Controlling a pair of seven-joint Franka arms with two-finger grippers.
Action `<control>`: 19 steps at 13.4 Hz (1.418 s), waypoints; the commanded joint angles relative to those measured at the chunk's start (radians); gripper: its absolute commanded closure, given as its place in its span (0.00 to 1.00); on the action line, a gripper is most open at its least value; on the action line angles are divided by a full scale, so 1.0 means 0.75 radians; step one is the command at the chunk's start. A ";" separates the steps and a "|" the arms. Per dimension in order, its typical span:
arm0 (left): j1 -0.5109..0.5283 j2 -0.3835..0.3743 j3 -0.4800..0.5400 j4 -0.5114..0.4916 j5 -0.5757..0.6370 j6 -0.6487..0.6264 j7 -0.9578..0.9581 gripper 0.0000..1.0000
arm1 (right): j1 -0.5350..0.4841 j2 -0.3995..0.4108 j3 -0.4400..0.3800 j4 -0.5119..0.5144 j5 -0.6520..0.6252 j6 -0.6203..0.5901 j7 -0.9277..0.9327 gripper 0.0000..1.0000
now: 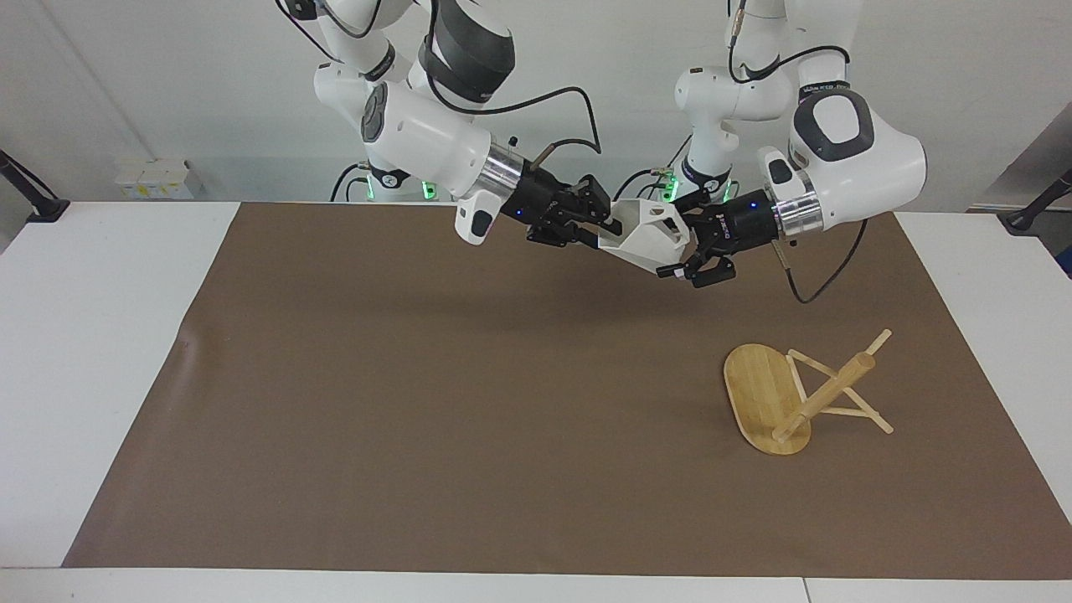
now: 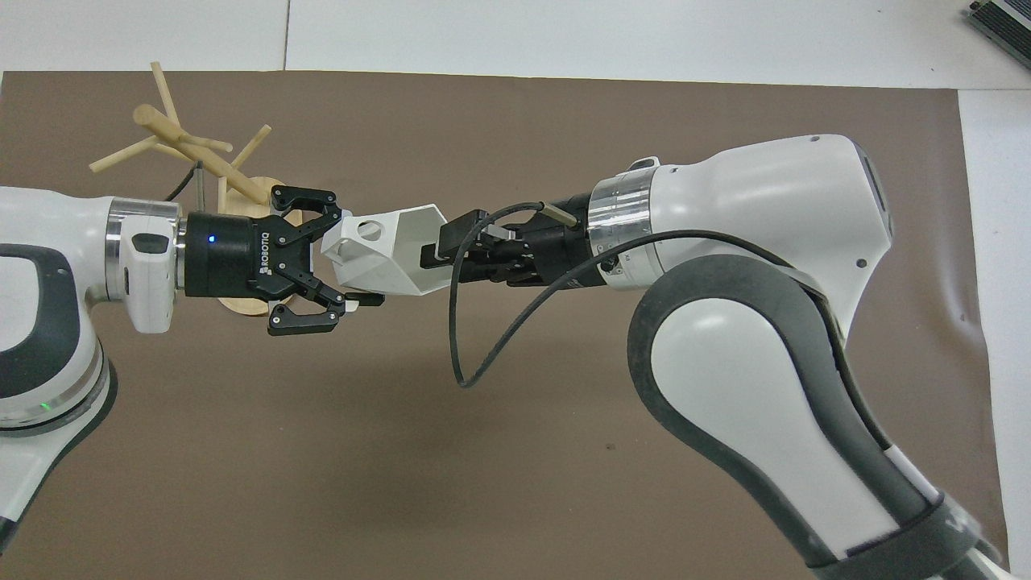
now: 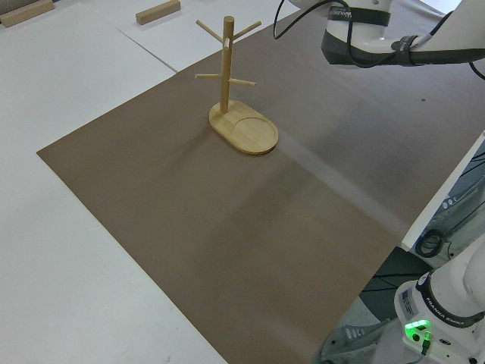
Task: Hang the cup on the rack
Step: 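Hold the mug with the left gripper and open the right gripper, then raise the mug with the left gripper while the right gripper withdraws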
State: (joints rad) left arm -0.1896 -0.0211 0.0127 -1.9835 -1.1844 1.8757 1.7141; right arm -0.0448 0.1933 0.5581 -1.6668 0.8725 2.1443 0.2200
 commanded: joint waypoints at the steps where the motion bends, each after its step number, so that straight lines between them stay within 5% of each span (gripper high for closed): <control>1: 0.007 -0.019 0.001 -0.012 -0.016 -0.010 -0.015 1.00 | -0.006 0.010 0.017 0.016 -0.030 0.013 0.036 0.00; 6: 0.007 -0.023 0.004 -0.026 -0.016 -0.002 -0.023 1.00 | -0.010 -0.051 -0.006 0.011 -0.083 0.013 0.028 0.00; 12: 0.003 -0.023 0.004 -0.041 -0.004 0.049 -0.029 1.00 | -0.016 -0.133 -0.132 -0.007 -0.596 -0.012 -0.035 0.00; 14: -0.001 -0.023 0.004 -0.047 0.000 0.086 -0.029 1.00 | -0.016 -0.151 -0.220 -0.038 -0.772 -0.032 -0.135 0.00; 19: -0.001 -0.015 0.004 -0.053 0.135 0.180 -0.135 1.00 | -0.022 -0.204 -0.525 -0.044 -0.814 -0.236 -0.371 0.00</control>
State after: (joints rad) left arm -0.1897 -0.0201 0.0160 -2.0106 -1.1295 1.9790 1.6680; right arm -0.0597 0.0966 0.2182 -1.6712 0.2848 2.0277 -0.0322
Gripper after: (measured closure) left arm 0.256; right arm 0.000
